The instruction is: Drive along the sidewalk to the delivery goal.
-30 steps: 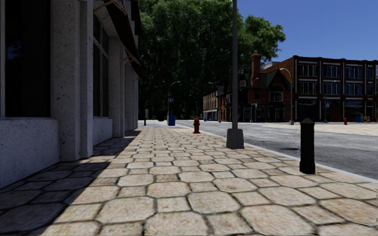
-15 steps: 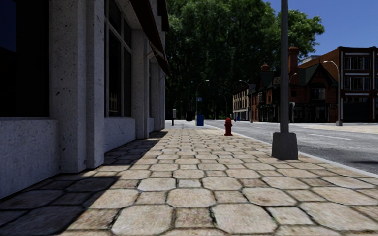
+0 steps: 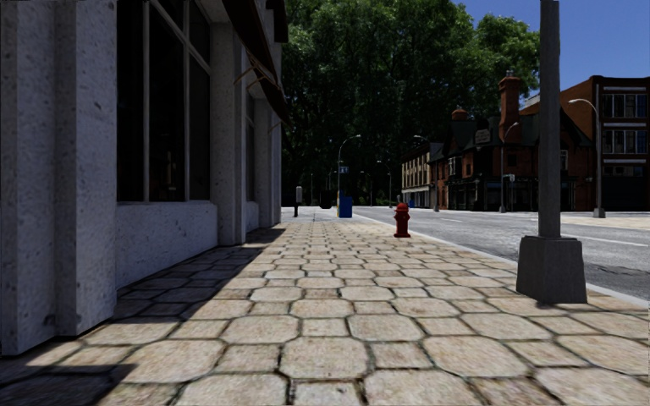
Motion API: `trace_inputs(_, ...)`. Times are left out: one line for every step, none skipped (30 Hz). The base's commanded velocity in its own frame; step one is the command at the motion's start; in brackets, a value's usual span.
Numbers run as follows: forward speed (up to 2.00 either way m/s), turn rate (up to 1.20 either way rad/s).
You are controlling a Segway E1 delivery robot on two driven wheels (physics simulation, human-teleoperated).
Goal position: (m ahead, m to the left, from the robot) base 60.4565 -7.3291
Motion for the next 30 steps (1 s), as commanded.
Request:
trace_inputs(2.00, -0.20)
trace_inputs(2.00, -0.23)
trace_inputs(2.00, -0.24)
trace_inputs(2.00, -0.24)
trace_inputs(2.00, -0.24)
trace_inputs(2.00, 0.00)
trace_inputs(2.00, 0.00)
trace_inputs(2.00, 0.00)
trace_inputs(2.00, 0.00)
trace_inputs(2.00, 0.00)
trace_inputs(2.00, 0.00)
trace_inputs(2.00, 0.00)
trace_inputs(2.00, 0.00)
trace_inputs(2.00, 0.00)
trace_inputs(2.00, 0.00)
trace_inputs(2.00, 0.00)
trace_inputs(2.00, 0.00)
trace_inputs(2.00, 0.00)
trace_inputs(2.00, 0.00)
trace_inputs(2.00, 0.00)
trace_inputs(2.00, 0.00)
trace_inputs(2.00, 0.00)
trace_inputs(2.00, 0.00)
trace_inputs(2.00, 0.00)
trace_inputs(2.00, 0.00)
trace_inputs(2.00, 0.00)
trace_inputs(2.00, 0.00)
trace_inputs(2.00, 0.00)
trace_inputs(2.00, 0.00)
trace_inputs(2.00, 0.00)
